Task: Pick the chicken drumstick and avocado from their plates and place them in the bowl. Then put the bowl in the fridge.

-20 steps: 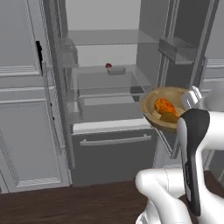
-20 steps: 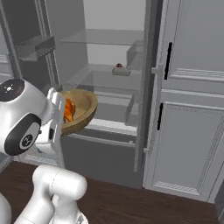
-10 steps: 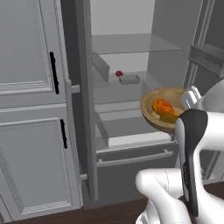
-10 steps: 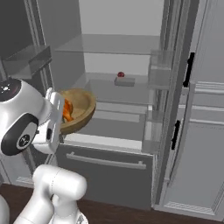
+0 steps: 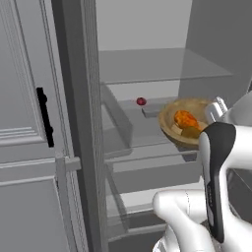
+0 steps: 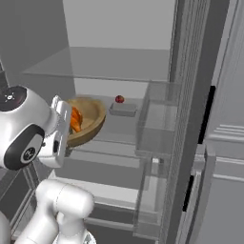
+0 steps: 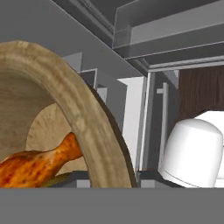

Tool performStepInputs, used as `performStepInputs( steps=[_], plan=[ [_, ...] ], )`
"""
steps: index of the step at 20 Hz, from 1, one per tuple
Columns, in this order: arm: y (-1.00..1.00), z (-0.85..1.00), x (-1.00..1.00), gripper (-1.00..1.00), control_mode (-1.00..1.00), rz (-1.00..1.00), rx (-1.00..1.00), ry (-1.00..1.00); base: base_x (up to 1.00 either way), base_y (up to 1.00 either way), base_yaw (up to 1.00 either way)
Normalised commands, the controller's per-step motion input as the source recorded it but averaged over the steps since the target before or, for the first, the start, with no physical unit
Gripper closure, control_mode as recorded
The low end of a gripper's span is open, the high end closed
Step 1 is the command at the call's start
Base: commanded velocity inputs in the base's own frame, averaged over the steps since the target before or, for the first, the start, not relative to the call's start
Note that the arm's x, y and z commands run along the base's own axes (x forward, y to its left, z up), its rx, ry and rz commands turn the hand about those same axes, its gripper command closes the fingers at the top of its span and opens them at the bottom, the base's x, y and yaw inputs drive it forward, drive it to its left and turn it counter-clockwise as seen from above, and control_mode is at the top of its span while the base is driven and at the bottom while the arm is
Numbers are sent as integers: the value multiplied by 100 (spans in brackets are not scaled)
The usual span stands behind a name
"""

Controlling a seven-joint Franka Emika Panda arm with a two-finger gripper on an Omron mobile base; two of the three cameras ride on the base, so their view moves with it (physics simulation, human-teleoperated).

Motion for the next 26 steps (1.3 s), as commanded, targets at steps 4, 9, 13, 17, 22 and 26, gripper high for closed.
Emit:
performStepInputs(
  steps=[4, 9, 13, 17, 22, 26],
  plan=[
    [0, -3, 19, 100, -100, 1, 1, 0, 37, 0, 1],
    [35, -50, 40, 100, -100, 9, 2, -12, 0, 0, 0],
    [10, -49, 83, 100, -100, 18, 6, -2, 0, 0, 0],
    [26, -42, 94, 100, -100, 13, 2, 0, 0, 0, 0],
    [22, -36, 84, 100, -100, 12, 5, 3, 0, 0, 0],
    [2, -40, 65, 100, -100, 13, 12, 1, 0, 0, 0]
  ],
)
